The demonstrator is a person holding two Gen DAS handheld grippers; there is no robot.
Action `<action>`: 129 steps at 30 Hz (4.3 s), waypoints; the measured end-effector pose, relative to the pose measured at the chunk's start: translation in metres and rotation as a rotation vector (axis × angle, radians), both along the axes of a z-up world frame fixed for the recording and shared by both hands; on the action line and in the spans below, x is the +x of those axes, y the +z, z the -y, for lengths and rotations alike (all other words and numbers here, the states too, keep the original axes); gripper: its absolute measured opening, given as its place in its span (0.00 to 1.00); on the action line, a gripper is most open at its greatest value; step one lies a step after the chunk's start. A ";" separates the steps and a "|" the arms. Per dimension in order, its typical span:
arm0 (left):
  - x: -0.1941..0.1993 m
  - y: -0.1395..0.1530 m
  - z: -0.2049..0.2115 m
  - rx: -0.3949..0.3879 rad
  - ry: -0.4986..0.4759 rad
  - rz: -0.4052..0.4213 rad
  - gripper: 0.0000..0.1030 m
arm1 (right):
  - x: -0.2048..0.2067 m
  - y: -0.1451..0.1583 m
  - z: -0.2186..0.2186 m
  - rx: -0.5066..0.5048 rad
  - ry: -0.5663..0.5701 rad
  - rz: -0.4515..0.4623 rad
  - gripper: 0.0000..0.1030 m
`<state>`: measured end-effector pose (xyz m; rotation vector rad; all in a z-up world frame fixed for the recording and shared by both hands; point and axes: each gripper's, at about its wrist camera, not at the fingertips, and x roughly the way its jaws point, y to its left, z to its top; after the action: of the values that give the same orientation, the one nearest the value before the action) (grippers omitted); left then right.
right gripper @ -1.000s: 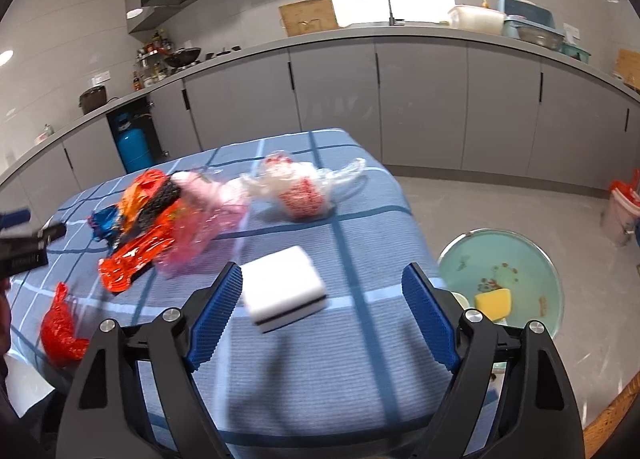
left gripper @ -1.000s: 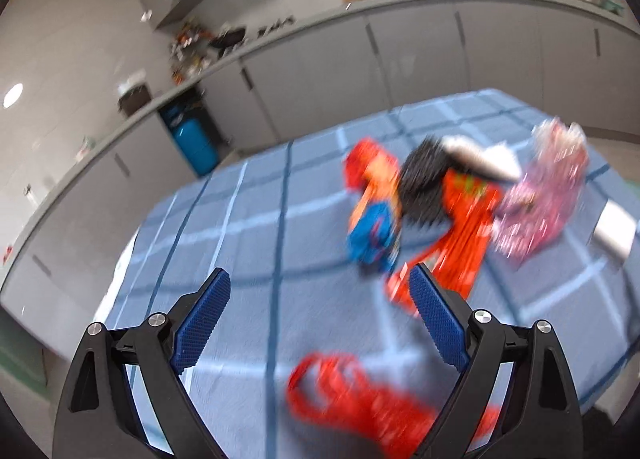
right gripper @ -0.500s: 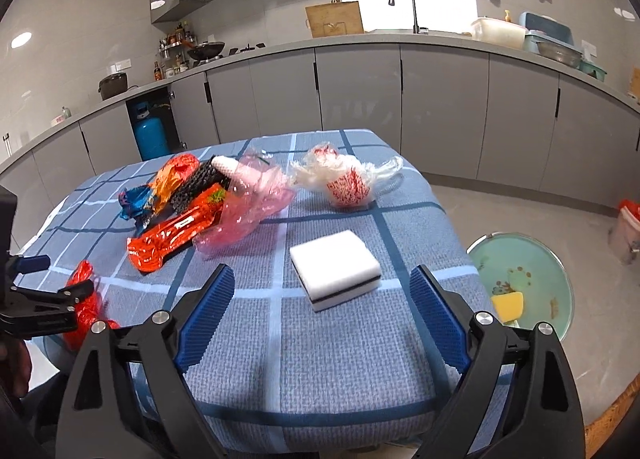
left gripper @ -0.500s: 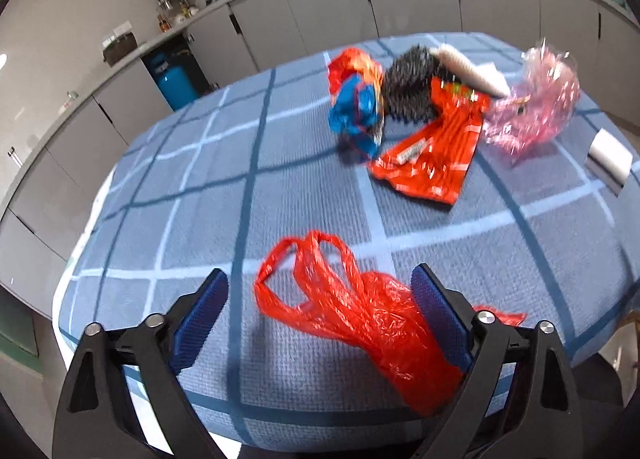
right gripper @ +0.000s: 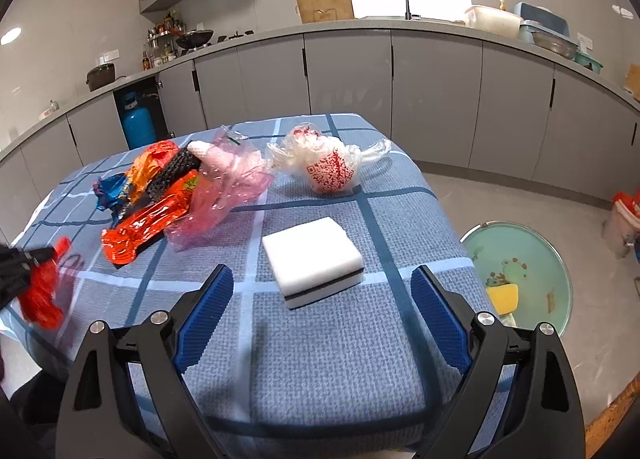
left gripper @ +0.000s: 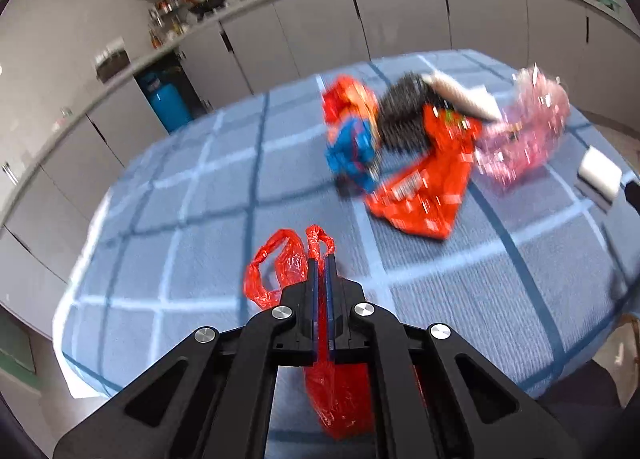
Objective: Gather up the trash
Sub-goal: 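Grasp the red plastic bag with the left gripper while the right gripper grasps the white sponge, then carry the red bag and white sponge to the green basin and open both grippers, then move both tools back over the remaining trash on the table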
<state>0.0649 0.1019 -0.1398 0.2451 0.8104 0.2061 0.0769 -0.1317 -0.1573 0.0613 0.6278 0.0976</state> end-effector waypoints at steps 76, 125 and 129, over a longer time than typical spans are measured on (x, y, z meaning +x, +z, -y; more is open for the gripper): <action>0.126 0.094 0.296 -0.156 -0.632 0.253 0.04 | 0.023 0.004 0.189 0.003 -0.375 0.009 0.53; 0.133 0.042 0.306 -0.108 -0.613 0.157 0.80 | 0.036 -0.043 0.201 0.071 -0.392 -0.075 0.77; 0.129 0.051 0.275 -0.097 -0.563 0.190 0.80 | 0.046 -0.032 0.177 0.067 -0.339 -0.060 0.77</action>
<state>0.1940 -0.1733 -0.0885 0.3463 0.5356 -0.3351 0.1229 -0.3085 -0.1896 0.2347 0.6656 -0.2117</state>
